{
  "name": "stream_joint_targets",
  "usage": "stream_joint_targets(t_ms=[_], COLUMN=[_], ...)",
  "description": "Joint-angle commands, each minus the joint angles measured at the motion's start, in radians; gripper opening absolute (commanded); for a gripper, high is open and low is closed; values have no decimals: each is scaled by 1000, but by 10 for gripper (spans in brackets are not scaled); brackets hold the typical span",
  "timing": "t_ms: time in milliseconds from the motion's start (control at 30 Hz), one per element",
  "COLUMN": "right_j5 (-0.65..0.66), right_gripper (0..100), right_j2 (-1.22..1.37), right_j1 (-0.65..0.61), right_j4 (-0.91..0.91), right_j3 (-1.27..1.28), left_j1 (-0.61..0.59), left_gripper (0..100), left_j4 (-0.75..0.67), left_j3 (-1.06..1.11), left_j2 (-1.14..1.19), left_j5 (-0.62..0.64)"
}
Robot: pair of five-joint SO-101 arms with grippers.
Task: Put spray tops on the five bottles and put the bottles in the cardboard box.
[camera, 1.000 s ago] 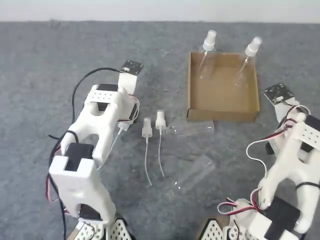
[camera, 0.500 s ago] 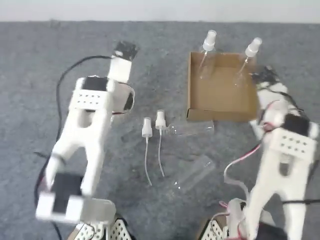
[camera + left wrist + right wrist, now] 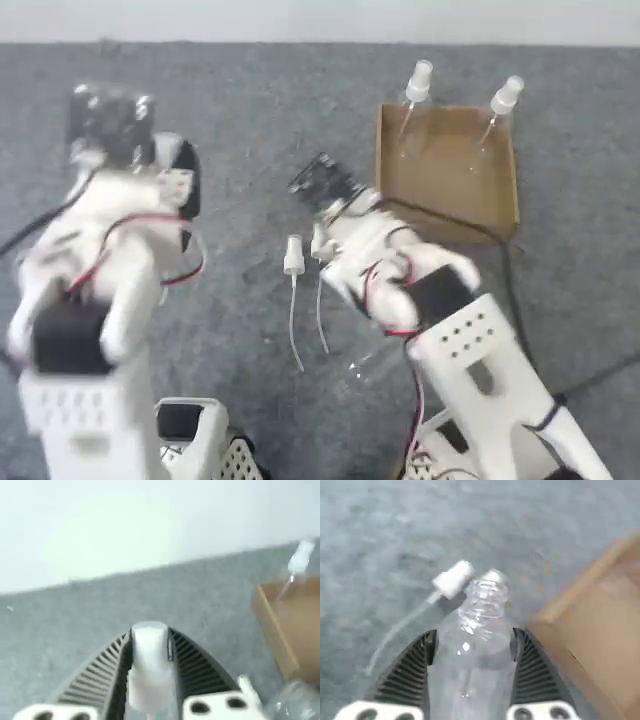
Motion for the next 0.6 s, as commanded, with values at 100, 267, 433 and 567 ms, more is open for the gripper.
stream_joint_targets(t_ms=[100, 267, 433, 567], right_j5=[11, 12, -55, -72], right_gripper=[7, 6, 6, 6], right_j2=[-130, -259, -375, -429], right_j1=[-104, -168, -189, -189], right_j4=[-133, -320, -507, -542], right_j3=[115, 255, 423, 491], left_j1=[-5, -2, -2, 18], left_gripper=[10, 10, 10, 10], left_j4=[-181, -252, -278, -365], left_j3=[-27, -21, -21, 27], left_j2=[-160, -160, -158, -160], left_j5=[158, 351, 473, 519])
